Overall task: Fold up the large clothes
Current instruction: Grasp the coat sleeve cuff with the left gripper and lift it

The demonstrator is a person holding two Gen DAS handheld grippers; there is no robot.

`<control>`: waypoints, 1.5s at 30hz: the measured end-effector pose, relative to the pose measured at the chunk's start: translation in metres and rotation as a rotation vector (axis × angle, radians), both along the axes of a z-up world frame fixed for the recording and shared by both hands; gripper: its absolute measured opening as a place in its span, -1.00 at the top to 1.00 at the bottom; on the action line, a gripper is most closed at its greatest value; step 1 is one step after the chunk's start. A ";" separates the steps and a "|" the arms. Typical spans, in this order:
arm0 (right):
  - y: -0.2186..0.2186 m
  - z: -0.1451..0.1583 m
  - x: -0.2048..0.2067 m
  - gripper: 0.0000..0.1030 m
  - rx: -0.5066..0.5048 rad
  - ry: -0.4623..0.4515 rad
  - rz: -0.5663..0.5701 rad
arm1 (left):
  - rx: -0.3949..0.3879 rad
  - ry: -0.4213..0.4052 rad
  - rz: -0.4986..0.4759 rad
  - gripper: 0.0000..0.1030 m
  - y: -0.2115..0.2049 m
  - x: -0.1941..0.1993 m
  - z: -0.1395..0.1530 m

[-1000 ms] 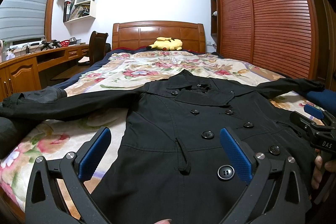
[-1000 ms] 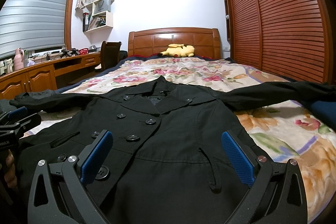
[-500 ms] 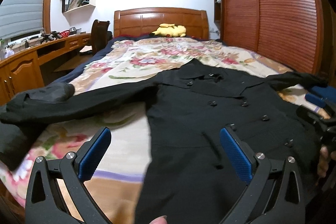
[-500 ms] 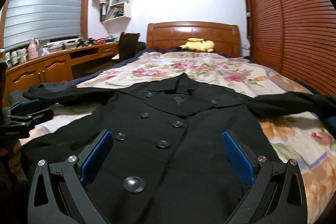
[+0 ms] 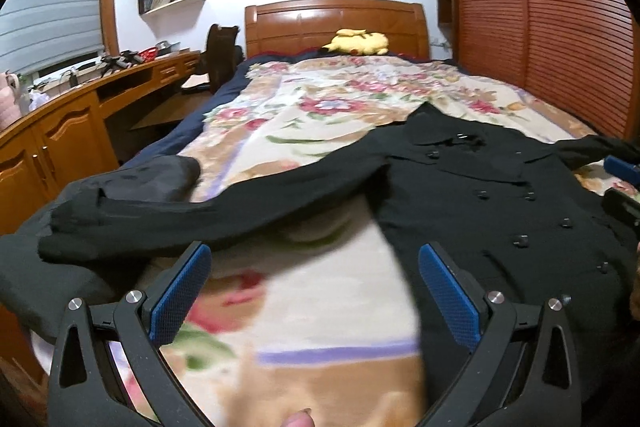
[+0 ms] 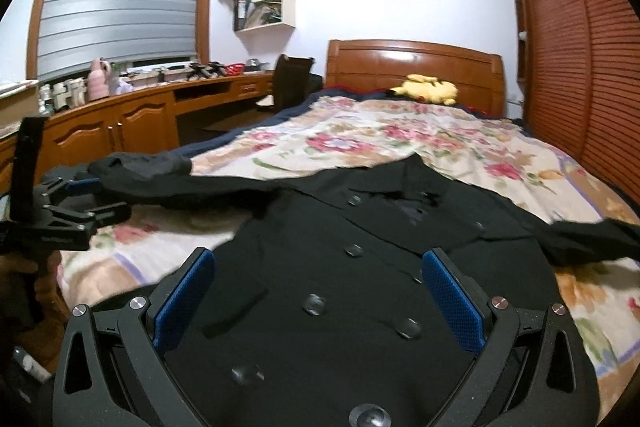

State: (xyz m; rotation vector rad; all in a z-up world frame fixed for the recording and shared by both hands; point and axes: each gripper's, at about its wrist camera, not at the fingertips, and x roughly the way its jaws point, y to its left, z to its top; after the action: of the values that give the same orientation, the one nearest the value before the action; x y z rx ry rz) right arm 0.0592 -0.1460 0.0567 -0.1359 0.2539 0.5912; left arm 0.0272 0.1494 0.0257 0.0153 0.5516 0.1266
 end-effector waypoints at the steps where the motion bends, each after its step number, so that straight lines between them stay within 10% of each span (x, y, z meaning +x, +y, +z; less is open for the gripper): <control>1: 0.002 -0.002 0.001 -1.00 -0.001 -0.001 0.010 | -0.001 0.005 0.010 -1.00 0.009 0.001 0.000; 17: 0.028 -0.038 0.052 -1.00 -0.108 0.018 0.110 | -0.089 0.069 0.101 -0.99 0.123 0.013 0.017; 27: 0.000 -0.051 0.067 -1.00 -0.100 0.047 0.140 | -0.105 0.141 0.253 -0.54 0.194 0.021 0.027; 45: 0.036 -0.040 0.054 -1.00 -0.109 0.075 0.139 | -0.165 0.290 0.468 -0.47 0.252 0.022 -0.027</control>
State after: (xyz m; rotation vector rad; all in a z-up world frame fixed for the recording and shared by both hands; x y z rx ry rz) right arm 0.1133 -0.1102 0.0167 -0.2380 0.3512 0.7216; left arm 0.0491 0.4013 -0.0010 -0.2614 0.8478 0.5409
